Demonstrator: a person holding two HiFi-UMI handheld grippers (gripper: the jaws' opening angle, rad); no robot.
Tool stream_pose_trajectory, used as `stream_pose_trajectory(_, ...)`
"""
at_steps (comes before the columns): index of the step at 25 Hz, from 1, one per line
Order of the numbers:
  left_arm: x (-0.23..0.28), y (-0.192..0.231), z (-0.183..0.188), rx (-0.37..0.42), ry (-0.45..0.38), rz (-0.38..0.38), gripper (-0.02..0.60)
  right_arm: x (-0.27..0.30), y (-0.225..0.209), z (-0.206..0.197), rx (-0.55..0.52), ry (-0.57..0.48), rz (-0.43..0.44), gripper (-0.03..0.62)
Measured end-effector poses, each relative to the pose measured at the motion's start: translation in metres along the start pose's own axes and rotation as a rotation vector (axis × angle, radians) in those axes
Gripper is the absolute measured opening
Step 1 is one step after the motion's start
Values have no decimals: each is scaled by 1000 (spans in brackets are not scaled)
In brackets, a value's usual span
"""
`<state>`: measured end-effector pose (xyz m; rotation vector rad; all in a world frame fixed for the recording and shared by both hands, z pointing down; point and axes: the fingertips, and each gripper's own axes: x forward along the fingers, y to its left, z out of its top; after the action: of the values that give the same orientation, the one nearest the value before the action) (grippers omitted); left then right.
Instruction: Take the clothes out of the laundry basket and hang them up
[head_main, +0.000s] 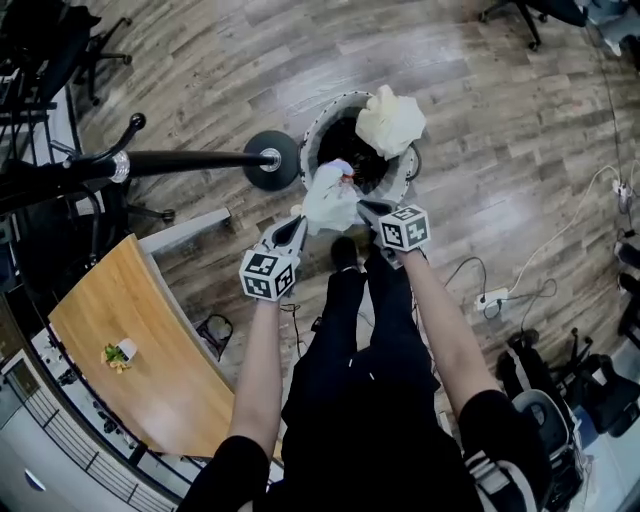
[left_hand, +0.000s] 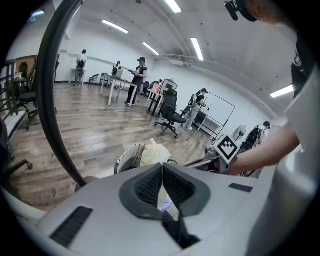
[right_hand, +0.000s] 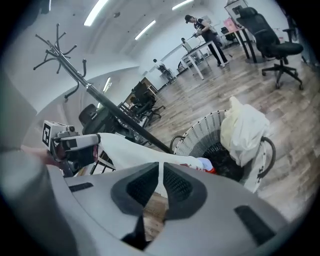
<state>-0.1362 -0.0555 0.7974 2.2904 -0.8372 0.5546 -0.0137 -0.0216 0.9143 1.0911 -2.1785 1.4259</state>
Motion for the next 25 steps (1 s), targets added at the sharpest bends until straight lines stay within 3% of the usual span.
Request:
stream_pose_trajectory(6,-43,-35,65,54,-98,-28,25,-40,28,5,-19,-12,-25,124)
stream_pose_trajectory(12,-102,-73,143,122,-253,-54,25,-48,75,-8,-218,88,-66,235)
stream_pose_trajectory(20,-182,-139,240,295,-433,-81,25,-37,103,29,-381,97,-94,264)
stream_pose_trajectory(25,-233,-162,275,332,-539,-41,25,-44,90,53,-520,198,-139,283)
